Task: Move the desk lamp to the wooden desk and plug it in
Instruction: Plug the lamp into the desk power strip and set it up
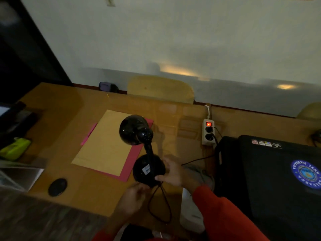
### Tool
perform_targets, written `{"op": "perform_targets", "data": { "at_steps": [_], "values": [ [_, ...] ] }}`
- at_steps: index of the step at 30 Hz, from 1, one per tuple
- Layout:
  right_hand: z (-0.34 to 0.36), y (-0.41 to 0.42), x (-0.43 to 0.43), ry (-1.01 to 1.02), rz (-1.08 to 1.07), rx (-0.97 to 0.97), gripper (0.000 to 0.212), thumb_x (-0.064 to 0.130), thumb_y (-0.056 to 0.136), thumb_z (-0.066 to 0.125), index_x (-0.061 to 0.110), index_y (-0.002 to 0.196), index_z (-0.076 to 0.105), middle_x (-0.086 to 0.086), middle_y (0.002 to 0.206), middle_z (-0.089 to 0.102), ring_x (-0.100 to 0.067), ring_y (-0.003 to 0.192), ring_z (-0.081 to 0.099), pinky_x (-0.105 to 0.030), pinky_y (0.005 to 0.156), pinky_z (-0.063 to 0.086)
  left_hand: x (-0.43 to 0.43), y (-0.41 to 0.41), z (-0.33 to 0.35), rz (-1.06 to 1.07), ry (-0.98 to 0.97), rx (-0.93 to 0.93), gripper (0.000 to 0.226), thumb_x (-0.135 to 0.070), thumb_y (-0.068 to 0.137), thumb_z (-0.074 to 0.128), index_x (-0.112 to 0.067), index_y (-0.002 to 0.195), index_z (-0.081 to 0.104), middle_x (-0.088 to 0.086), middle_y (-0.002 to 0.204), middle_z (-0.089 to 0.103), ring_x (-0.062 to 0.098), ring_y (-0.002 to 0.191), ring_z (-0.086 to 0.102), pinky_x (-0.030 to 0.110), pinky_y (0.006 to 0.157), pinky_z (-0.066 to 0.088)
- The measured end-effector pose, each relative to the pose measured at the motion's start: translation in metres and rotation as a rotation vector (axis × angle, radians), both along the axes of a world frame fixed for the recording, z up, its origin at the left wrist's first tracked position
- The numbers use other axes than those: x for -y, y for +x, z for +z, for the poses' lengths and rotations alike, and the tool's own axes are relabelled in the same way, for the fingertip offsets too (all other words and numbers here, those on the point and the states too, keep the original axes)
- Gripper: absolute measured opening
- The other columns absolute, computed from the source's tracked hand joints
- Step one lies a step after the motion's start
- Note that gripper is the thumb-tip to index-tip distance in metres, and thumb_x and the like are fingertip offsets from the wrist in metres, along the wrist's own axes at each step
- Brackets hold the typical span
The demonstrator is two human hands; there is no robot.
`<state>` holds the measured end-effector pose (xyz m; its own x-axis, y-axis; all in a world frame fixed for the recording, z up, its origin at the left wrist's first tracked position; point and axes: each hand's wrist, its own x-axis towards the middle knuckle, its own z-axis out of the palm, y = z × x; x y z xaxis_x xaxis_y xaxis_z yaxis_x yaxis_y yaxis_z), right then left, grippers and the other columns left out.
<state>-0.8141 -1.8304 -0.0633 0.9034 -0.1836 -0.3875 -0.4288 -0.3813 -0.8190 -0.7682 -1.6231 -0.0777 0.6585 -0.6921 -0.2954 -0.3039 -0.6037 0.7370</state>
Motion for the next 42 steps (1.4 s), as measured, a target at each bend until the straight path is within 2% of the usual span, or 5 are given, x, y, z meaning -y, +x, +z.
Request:
{"op": "perform_targets", "data": {
  "at_steps": [10,24,32,36,42],
  "values": [
    [-0.018,-0.005,-0.061,-0.079,-0.256,0.161,0.033,0.02,0.087,0.064,0.006,0.115,0.055,-0.011,0.115,0.065,-0.018,0.103,0.061,-0.029,0.089,0.051,0.01,0.055,-0.03,-0.126,0.255,0.13,0.07,-0.013,0.091,0.052,-0.016,0.149,0.014,0.012,0.161,0.006,0.033,0.145,0.02,0.043,0.118,0.025],
    [-0.014,-0.071,-0.101,-0.226,-0.366,0.063,0.052,0.016,0.092,0.057,0.001,0.138,0.039,-0.017,0.139,0.049,-0.028,0.128,0.047,-0.04,0.106,0.041,-0.044,0.014,-0.056,-0.473,0.235,0.296,0.059,-0.022,0.094,0.04,-0.017,0.149,0.018,0.015,0.16,0.003,0.028,0.148,0.009,0.036,0.119,0.023],
    [0.01,-0.1,-0.11,-0.215,-0.338,-0.012,0.045,0.012,0.087,0.063,0.007,0.128,0.045,-0.014,0.113,0.066,-0.028,0.107,0.063,-0.041,0.088,0.053,-0.055,-0.01,-0.051,-0.48,0.176,0.236,0.055,-0.018,0.095,0.042,-0.018,0.147,0.023,0.013,0.16,0.007,0.031,0.145,0.019,0.04,0.115,0.031],
    [0.068,-0.087,-0.102,-0.1,-0.51,0.192,0.075,0.035,0.071,0.079,0.026,0.133,0.037,0.02,0.106,0.056,0.006,0.095,0.06,-0.008,0.069,0.05,-0.049,-0.006,-0.046,-0.496,0.218,0.34,0.058,-0.02,0.093,0.042,-0.021,0.147,0.02,0.01,0.16,0.01,0.032,0.145,0.016,0.043,0.117,0.027],
    [0.133,-0.057,-0.104,-0.252,-0.5,0.429,0.073,0.047,0.072,0.073,0.036,0.135,0.039,0.011,0.122,0.053,-0.007,0.106,0.059,-0.023,0.08,0.055,-0.043,-0.007,-0.042,-0.57,0.274,0.375,0.063,-0.03,0.097,0.039,-0.021,0.15,0.006,0.006,0.162,-0.004,0.029,0.149,-0.001,0.042,0.118,0.026]
  ]
}}
